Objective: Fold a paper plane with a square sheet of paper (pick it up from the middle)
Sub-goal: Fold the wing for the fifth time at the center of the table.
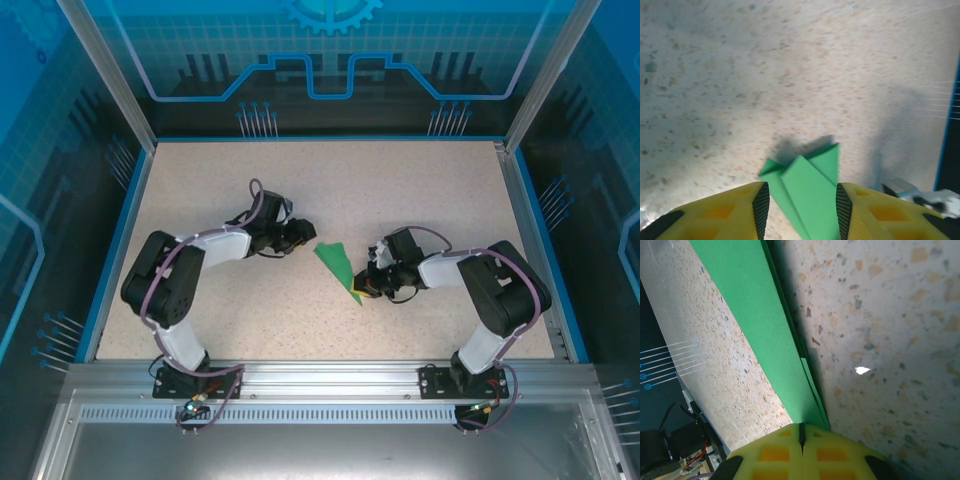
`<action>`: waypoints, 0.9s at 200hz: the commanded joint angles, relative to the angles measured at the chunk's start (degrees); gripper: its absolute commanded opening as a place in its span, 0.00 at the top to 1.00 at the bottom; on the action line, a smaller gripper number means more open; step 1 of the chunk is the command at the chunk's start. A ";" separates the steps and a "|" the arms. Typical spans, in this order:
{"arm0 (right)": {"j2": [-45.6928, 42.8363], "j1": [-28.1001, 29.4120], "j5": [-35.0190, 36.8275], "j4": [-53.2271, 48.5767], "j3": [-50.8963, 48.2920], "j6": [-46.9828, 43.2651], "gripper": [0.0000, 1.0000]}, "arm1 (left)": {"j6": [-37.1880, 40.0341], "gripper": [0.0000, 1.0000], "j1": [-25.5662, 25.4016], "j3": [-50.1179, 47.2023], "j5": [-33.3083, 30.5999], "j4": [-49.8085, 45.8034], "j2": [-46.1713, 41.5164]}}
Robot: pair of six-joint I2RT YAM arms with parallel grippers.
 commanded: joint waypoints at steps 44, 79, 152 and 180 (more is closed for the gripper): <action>-10.11 3.70 9.24 -14.57 3.63 2.93 0.91 | -1.47 0.54 -5.98 -2.83 -5.31 -7.43 -11.73; -15.86 4.08 14.17 -22.62 8.01 4.07 0.86 | -4.36 0.53 -8.32 -6.21 -6.15 -6.83 -15.08; -19.65 0.69 14.89 -33.37 14.08 1.14 0.82 | -3.52 0.51 -10.29 -3.45 -6.21 -11.41 -16.20; -18.28 -2.26 12.10 -33.71 14.45 -1.31 0.81 | -3.22 0.51 -10.45 -1.96 -5.50 -11.91 -15.13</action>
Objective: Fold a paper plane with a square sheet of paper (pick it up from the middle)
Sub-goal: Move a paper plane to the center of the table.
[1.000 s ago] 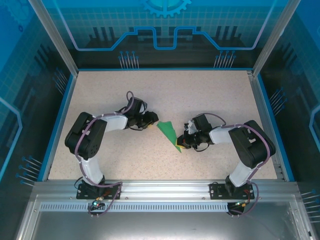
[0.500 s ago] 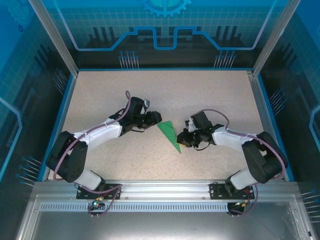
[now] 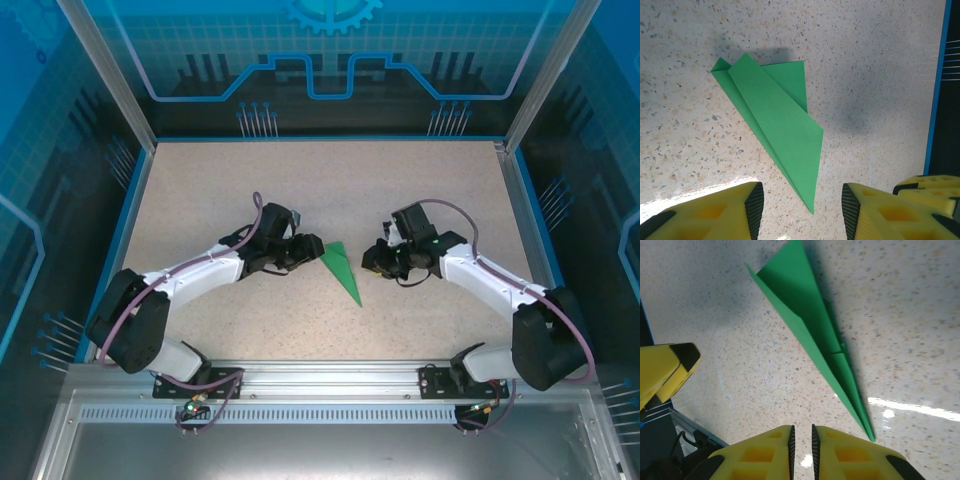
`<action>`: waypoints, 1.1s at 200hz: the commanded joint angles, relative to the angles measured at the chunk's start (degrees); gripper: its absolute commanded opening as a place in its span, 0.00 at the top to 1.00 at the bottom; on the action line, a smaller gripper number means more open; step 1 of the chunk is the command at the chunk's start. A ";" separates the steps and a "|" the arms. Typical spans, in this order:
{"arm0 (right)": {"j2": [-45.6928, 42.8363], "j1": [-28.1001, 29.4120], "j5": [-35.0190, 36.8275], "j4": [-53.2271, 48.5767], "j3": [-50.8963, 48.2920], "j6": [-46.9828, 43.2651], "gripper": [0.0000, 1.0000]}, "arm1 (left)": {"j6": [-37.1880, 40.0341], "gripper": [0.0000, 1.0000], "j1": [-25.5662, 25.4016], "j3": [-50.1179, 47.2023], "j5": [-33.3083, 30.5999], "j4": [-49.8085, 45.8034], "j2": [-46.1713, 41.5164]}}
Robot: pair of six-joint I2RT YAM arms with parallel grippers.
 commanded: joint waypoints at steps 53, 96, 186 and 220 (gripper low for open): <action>2.25 -5.39 -0.68 -1.68 -1.24 -5.41 0.77 | -1.01 0.49 -4.11 7.55 -4.97 -8.34 5.29; 2.05 -11.03 -2.48 0.58 -4.88 -8.55 0.76 | -2.46 0.43 -10.97 21.62 -15.70 -25.03 15.55; 0.56 -14.28 -9.49 7.34 -12.49 -9.67 0.73 | -8.54 0.35 -14.27 40.07 -25.48 -44.27 31.02; 0.78 -13.85 -11.23 7.35 -12.03 -10.81 0.72 | -7.76 0.31 -14.73 40.87 -23.87 -41.34 30.87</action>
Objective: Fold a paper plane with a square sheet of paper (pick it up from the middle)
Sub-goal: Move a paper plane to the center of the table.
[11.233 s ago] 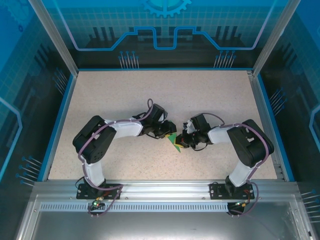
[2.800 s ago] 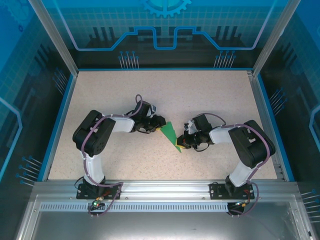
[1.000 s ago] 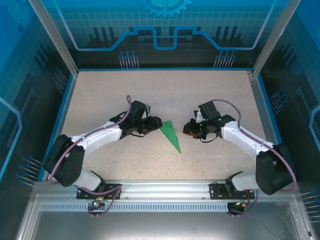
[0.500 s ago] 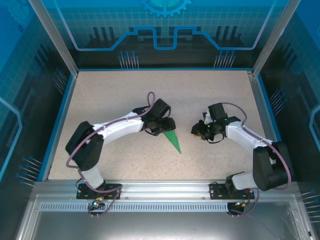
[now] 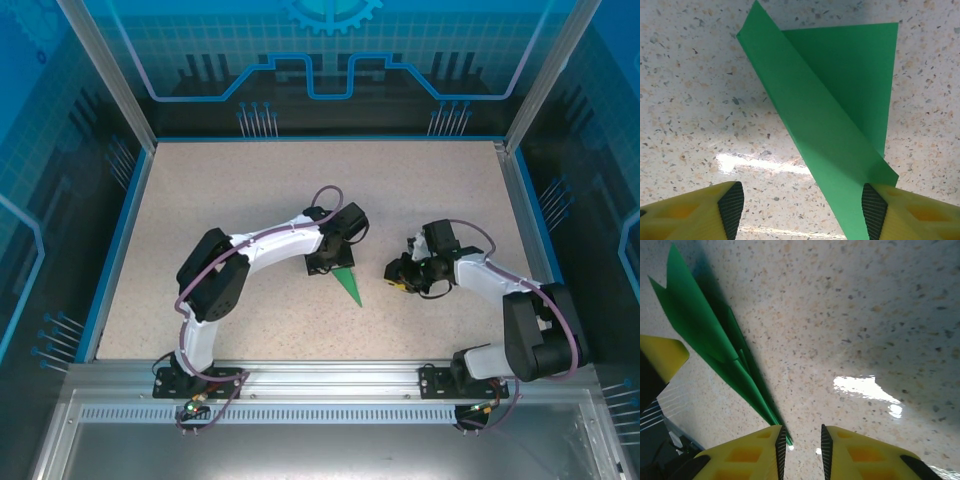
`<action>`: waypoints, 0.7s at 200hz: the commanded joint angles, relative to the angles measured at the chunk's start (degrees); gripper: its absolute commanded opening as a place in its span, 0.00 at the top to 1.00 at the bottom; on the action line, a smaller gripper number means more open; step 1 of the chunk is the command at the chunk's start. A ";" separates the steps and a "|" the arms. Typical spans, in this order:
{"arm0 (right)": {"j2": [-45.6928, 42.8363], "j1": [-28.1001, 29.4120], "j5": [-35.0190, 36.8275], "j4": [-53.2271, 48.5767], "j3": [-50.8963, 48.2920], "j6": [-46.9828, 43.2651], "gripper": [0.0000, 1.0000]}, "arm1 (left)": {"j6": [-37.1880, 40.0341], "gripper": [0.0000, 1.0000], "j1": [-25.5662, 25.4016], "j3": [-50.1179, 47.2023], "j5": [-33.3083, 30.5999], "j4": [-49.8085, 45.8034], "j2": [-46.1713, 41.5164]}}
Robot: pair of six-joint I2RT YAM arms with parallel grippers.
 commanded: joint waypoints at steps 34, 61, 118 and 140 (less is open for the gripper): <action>0.27 0.42 -3.58 1.60 0.72 -1.81 0.71 | 1.24 0.26 -1.28 4.59 0.53 0.62 0.93; 1.32 1.49 -3.55 2.13 0.96 -1.62 0.71 | 1.56 0.27 -1.30 7.89 -0.23 -2.51 3.69; 1.38 2.28 -2.93 2.07 0.71 -1.38 0.70 | 1.44 0.36 -1.15 8.06 0.17 -4.57 5.65; 1.84 2.84 -2.93 1.77 1.10 -1.73 0.70 | 1.10 0.46 -1.16 6.60 0.10 -3.74 4.46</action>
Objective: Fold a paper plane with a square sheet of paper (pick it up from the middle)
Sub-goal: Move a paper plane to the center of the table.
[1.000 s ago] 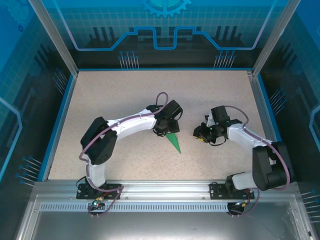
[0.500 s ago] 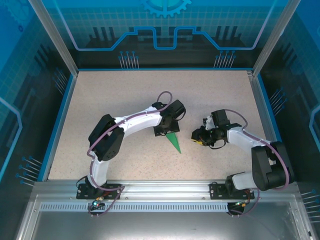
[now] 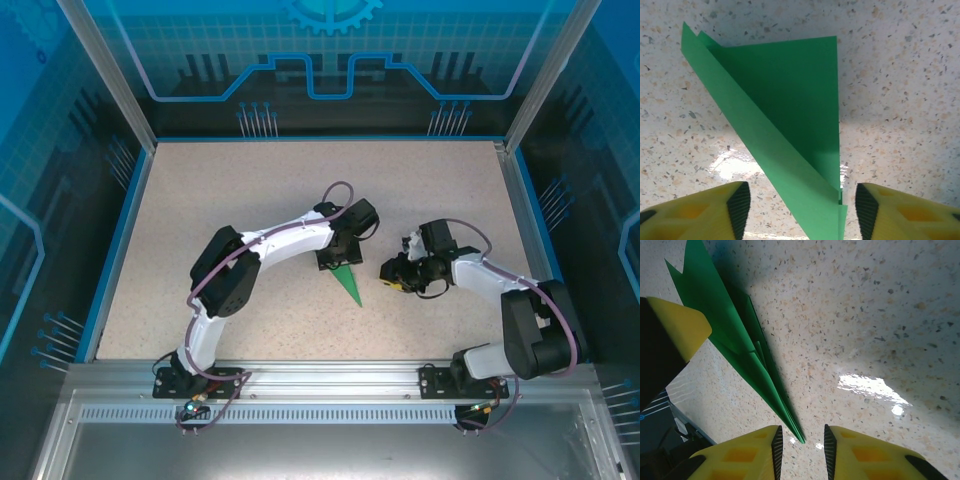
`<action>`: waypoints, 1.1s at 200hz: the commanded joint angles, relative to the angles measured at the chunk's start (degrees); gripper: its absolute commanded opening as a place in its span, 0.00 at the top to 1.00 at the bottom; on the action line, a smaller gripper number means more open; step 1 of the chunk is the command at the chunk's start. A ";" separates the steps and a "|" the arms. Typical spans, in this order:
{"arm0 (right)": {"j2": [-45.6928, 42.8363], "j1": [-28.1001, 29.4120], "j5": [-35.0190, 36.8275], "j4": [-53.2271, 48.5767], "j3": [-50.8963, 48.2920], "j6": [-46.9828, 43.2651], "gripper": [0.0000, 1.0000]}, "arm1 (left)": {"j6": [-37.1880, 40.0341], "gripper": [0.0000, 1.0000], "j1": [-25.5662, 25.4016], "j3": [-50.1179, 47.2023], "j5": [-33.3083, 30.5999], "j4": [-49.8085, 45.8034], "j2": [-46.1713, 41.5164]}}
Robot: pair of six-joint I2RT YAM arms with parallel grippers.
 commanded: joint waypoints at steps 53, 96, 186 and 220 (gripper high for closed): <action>2.49 4.88 0.16 0.56 3.17 -1.54 0.67 | 0.21 0.67 0.00 -11.62 -0.02 7.11 -8.12; 5.14 8.53 1.30 1.70 5.43 -2.54 0.65 | -0.22 0.79 0.79 -20.45 0.43 14.70 -14.42; 13.73 13.13 3.47 0.69 12.86 -6.56 0.58 | 1.99 0.93 2.81 -26.44 1.63 19.05 -17.65; 16.85 14.90 2.87 1.73 13.63 -6.55 0.58 | 2.14 0.92 3.36 -27.27 2.47 20.04 -17.83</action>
